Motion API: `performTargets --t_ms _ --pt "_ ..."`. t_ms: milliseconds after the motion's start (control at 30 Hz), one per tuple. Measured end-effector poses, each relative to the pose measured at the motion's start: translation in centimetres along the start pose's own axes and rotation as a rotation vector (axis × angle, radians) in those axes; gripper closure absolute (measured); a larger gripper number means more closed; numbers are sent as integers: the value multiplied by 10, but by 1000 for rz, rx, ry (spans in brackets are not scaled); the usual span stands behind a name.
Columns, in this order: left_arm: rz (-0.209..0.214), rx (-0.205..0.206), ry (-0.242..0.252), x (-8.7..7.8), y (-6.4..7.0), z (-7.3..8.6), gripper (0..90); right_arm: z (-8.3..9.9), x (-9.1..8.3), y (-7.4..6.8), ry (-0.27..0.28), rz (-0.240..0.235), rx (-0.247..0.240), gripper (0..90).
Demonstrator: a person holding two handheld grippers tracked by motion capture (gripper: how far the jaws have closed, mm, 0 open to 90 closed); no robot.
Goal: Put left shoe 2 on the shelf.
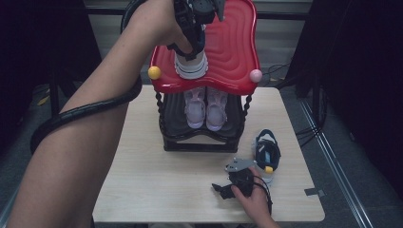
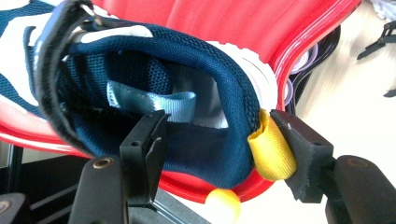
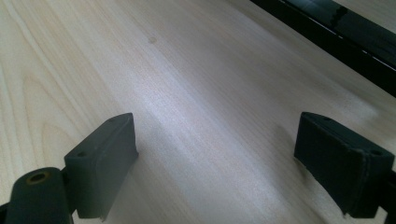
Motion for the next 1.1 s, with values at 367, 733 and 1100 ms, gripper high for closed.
performTargets --t_ms 367,733,1100 --pt "8 -43 19 -9 -3 11 345 0 0 0 -1 -1 1 120" --pt "29 -101 9 -13 -3 24 328 0 0 0 0 -1 0 120" --pt "72 -181 -8 -7 -3 48 313 0 0 0 0 -1 0 120"
Point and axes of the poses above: each handheld gripper's, and its own axes: x roughly forward along the jaws, z roughly out of its underside, y roughly to its right, the point moved 8 cm from there along x, roughly forward along the jaws, and after that the axes turned 7 degrees about -z, right-handed, at the moved point
